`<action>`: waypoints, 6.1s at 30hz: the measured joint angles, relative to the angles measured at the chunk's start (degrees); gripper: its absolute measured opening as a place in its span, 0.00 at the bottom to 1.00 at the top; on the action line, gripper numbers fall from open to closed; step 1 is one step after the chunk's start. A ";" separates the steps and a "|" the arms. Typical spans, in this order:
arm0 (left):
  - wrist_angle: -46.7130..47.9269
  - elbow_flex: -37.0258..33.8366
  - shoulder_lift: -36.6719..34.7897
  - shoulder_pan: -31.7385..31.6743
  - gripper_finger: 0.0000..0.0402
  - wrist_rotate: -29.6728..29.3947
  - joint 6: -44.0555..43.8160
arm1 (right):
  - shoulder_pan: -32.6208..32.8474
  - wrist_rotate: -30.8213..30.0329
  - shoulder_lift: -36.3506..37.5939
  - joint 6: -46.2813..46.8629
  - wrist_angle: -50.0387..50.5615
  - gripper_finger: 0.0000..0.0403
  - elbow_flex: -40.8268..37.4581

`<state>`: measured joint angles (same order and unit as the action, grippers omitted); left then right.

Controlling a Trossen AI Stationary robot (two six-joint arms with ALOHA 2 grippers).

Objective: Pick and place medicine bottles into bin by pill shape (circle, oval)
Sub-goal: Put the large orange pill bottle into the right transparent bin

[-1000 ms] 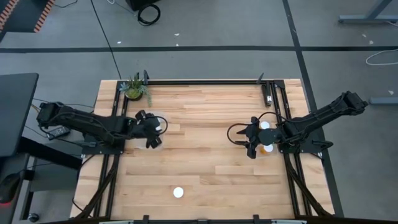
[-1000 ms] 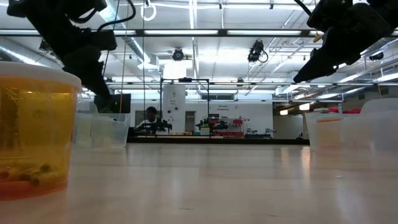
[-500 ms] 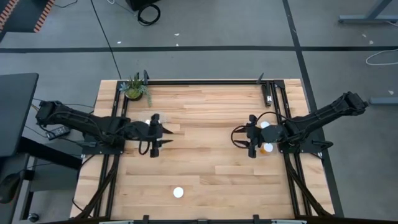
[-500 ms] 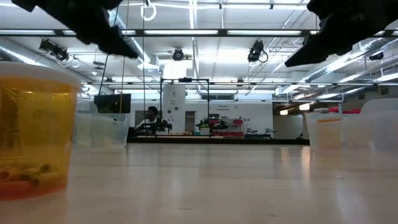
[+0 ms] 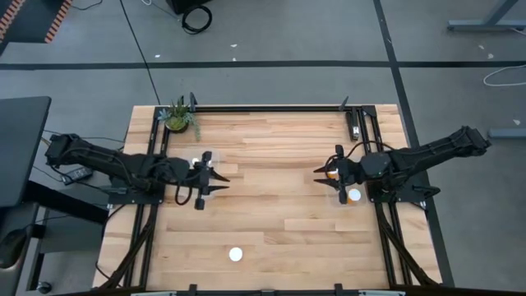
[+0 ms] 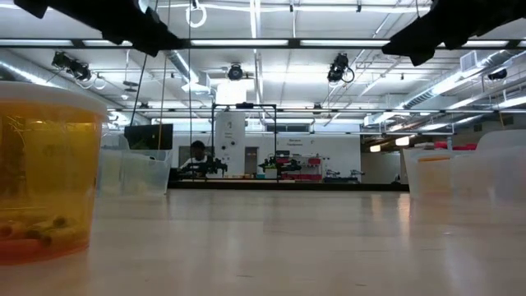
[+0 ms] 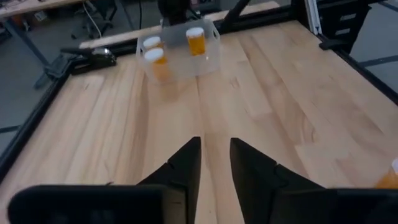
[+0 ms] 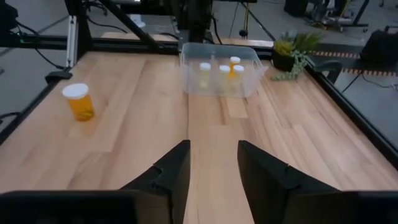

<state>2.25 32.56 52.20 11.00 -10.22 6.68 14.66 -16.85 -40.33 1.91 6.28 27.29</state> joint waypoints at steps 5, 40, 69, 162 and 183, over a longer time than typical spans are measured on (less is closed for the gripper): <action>-1.40 -2.25 -0.22 0.20 0.20 0.04 -0.86 | 0.01 0.04 0.02 1.04 -0.02 0.33 0.00; -3.21 -2.19 17.05 20.96 0.51 3.79 -22.75 | 0.02 -1.10 -0.86 5.16 -2.93 0.33 0.00; -28.24 -2.14 41.66 30.16 0.58 -4.07 -19.71 | 0.04 -1.09 -0.86 5.13 -2.97 0.33 0.00; -31.61 11.99 57.66 13.06 0.49 -2.39 -12.17 | 0.04 -1.28 -12.55 8.42 -6.68 0.34 0.02; -20.89 21.56 57.66 1.73 0.49 -2.41 -9.79 | 0.04 -1.30 -23.84 8.50 -14.76 0.56 0.02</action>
<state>-18.64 54.12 109.86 12.74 -12.62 -3.11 14.69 -18.15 -64.17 10.41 -8.48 27.31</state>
